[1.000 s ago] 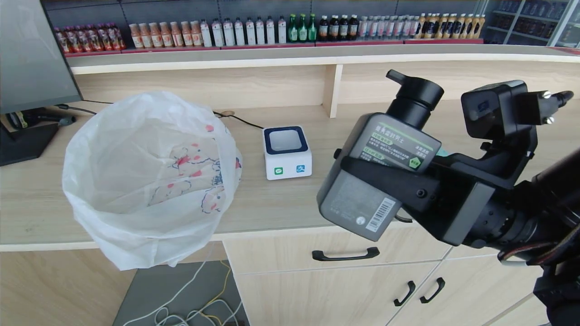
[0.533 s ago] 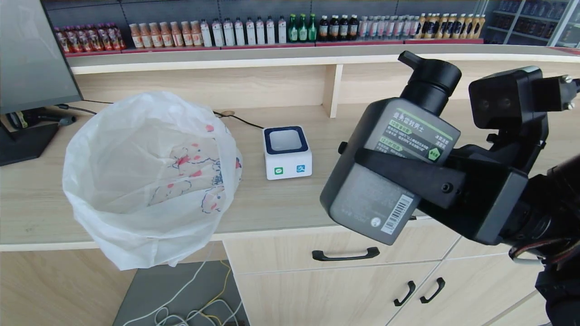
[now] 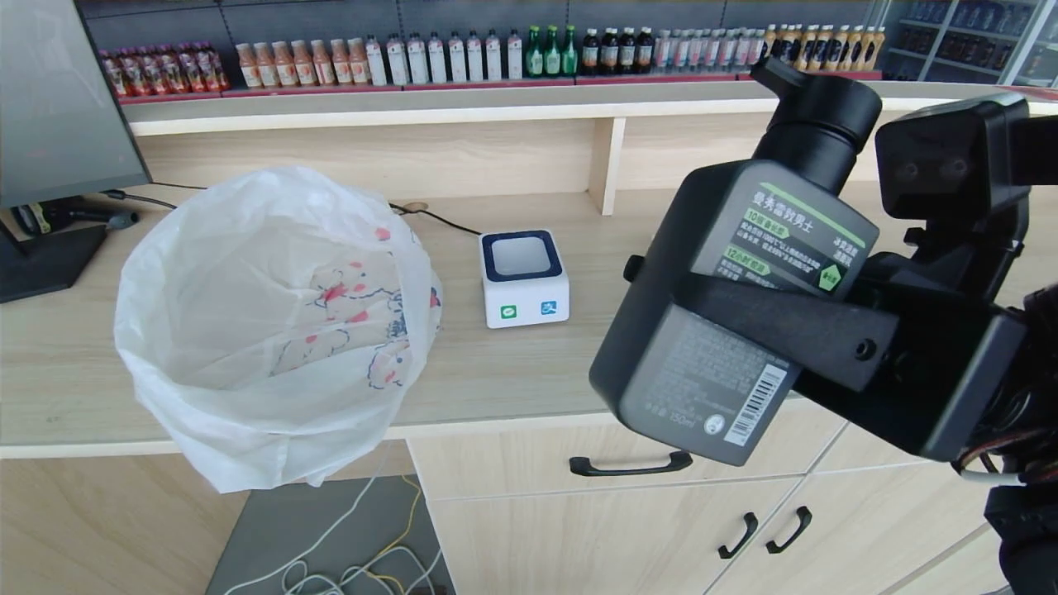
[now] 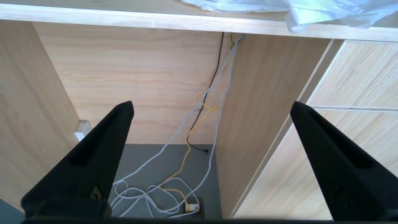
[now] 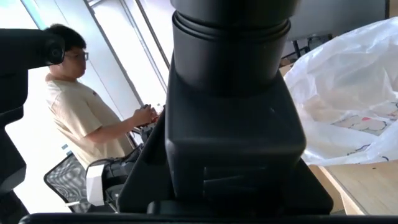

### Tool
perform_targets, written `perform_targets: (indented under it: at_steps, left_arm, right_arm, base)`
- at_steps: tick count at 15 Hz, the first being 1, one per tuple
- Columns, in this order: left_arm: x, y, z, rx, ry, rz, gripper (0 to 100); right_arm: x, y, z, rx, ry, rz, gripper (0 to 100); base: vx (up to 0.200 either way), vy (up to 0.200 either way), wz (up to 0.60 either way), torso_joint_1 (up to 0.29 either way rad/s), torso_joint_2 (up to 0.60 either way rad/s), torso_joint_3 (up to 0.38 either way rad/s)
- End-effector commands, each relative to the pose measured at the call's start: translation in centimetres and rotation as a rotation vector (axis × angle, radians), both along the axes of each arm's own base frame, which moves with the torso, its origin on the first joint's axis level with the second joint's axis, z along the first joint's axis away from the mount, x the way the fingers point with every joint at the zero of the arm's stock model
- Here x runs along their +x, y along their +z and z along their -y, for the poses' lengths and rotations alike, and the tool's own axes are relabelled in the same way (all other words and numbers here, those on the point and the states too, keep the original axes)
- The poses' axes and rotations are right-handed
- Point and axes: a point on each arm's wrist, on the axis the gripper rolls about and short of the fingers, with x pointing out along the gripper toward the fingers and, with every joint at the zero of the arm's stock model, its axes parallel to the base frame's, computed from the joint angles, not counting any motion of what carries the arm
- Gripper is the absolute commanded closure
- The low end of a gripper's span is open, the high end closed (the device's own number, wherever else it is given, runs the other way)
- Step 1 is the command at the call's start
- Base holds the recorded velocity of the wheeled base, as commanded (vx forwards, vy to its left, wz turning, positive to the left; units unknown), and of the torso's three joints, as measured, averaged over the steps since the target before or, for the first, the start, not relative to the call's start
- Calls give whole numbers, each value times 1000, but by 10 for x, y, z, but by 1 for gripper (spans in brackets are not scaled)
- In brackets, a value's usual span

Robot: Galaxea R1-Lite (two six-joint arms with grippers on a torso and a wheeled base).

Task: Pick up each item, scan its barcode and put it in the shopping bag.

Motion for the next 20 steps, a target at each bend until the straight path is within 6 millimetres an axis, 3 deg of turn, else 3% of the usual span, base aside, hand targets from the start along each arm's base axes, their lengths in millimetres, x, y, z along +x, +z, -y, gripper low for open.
perform_targets:
  at_steps: [1,15,20]
  left_arm:
    - [0,0,0,0,0,0,0]
    - [0,0,0,0,0,0,0]
    - [0,0,0,0,0,0,0]
  right_arm:
    - [1,-1,-1,-3,2,-2,100]
    - [5,-10,-4,-23,-9,-8,100]
    - [4,-32,-2,-72,-78,63,100]
  base:
    - [0,0,0,0,0,0]
    - [0,0,0,0,0,0]
    - [0,0,0,0,0,0]
